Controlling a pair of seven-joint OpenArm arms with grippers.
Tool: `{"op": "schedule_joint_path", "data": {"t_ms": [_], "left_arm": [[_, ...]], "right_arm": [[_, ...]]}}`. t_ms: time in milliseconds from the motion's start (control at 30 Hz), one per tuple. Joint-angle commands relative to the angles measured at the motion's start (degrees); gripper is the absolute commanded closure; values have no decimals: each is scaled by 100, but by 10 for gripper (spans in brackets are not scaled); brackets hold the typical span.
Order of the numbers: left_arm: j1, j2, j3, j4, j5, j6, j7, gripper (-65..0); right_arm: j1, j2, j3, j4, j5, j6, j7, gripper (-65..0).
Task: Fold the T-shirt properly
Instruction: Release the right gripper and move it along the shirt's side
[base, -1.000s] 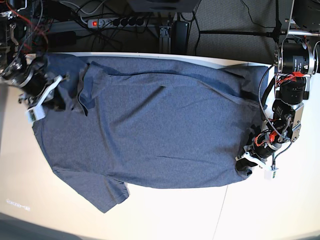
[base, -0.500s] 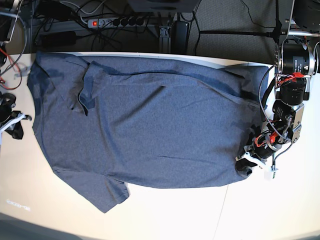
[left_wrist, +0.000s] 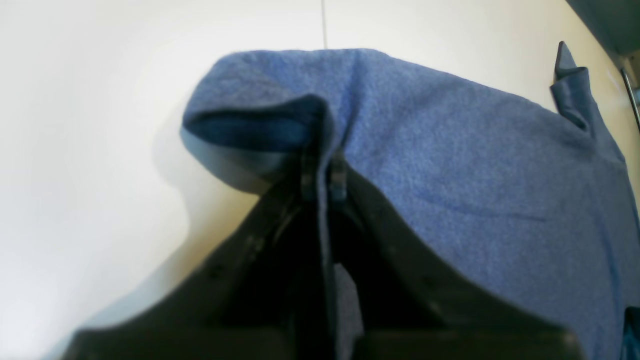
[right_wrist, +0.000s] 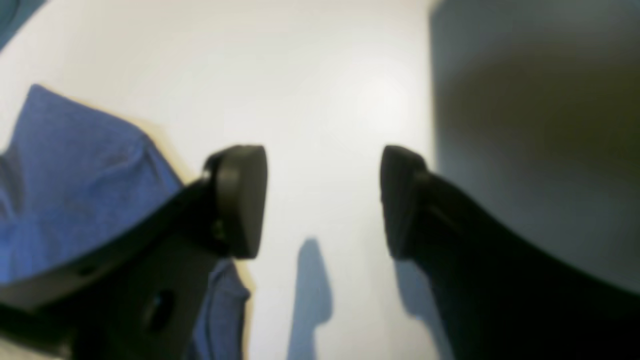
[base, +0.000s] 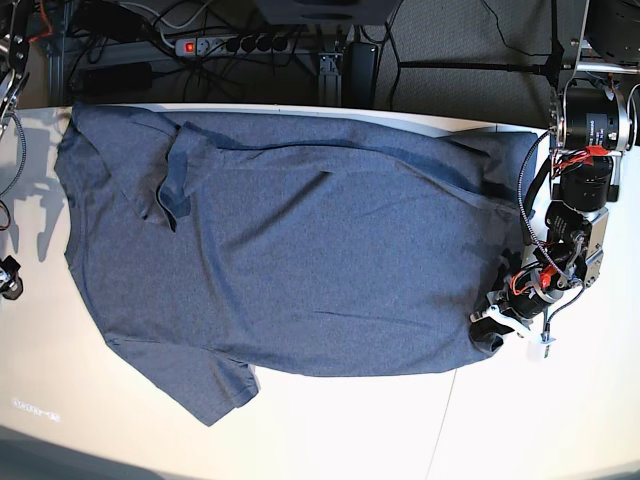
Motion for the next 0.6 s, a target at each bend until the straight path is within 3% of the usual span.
{"op": "schedule_joint_path", "data": {"t_ms": [0,267,567], "left_arm": [[-76,-31,9,17,179,-87,227,0],[-74,-28,9,17,160,-199,227,0],[-74,-28,9,17,160,-216,337,0]], "right_arm": [[203,162,39,-164,162,-13,138,-363],[472,66,37,-1003,608,52,122,-362],[474,-610,37,-1003,568,140,107,-362]]}}
